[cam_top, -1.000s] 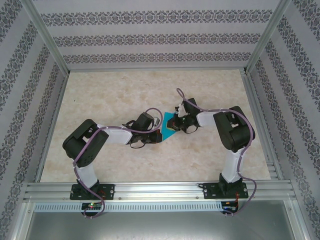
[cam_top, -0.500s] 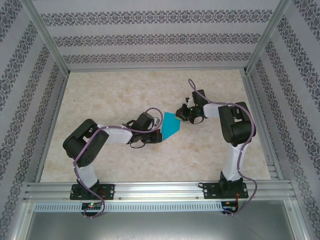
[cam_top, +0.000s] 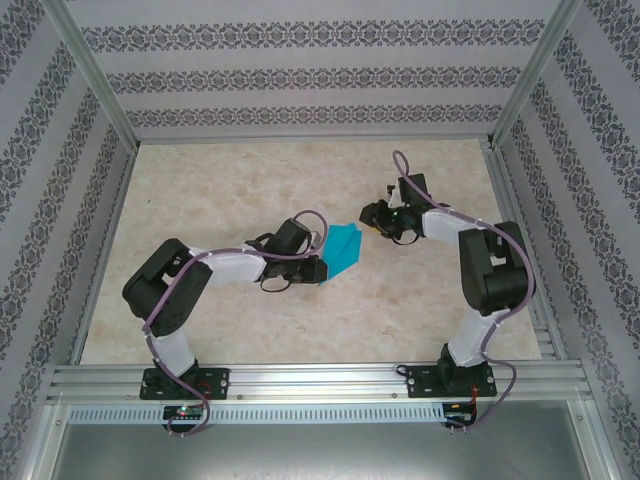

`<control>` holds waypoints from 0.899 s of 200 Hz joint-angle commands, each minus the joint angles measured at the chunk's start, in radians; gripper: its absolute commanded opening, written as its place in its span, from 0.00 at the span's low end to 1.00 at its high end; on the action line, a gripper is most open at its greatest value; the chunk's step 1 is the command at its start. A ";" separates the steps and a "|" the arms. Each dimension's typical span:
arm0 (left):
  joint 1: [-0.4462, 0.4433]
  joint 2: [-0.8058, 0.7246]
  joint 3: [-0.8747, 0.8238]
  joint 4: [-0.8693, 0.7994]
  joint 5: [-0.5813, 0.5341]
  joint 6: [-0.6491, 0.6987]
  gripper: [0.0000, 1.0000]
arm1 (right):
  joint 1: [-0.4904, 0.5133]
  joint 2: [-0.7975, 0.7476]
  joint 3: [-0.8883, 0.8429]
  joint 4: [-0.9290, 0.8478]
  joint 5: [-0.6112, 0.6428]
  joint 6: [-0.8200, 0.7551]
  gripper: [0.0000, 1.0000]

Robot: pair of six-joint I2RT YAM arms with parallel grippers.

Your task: Fold a paper plane with a square sheet of paper (pick it up from the middle)

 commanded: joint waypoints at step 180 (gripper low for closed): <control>0.129 -0.160 -0.061 -0.001 -0.161 -0.096 0.61 | 0.162 0.124 -0.063 0.233 -0.108 0.131 0.36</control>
